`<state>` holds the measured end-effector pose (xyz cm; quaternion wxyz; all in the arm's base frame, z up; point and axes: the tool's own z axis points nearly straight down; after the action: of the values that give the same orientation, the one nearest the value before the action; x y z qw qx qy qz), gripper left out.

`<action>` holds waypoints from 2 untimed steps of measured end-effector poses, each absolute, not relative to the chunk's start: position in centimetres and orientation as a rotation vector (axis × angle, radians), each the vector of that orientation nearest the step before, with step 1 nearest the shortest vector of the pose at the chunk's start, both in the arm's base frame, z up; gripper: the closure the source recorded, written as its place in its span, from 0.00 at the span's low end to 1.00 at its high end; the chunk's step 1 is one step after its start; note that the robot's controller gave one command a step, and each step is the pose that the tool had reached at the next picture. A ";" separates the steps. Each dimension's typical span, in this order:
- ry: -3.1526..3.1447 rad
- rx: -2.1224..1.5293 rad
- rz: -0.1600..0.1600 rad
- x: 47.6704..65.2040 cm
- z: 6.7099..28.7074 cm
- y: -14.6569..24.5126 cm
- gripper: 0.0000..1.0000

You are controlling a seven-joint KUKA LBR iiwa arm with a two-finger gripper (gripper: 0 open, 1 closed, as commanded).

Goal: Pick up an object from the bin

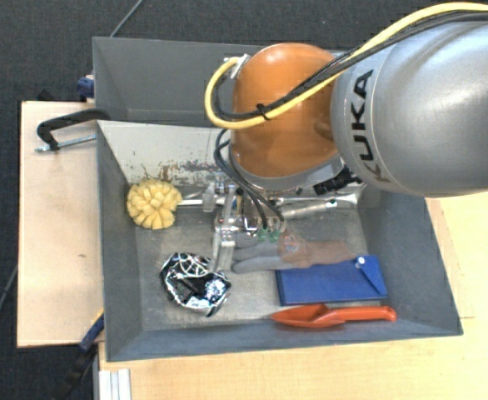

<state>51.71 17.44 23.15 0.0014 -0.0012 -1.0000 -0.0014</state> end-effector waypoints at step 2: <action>-3.136 -0.259 -0.009 52.0 15.0 18.0 0.00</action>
Offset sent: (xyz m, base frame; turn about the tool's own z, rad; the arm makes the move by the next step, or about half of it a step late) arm -0.0258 0.0300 -0.1533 0.1273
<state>52.03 17.98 15.03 -0.0025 -0.0824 -0.9966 -0.0030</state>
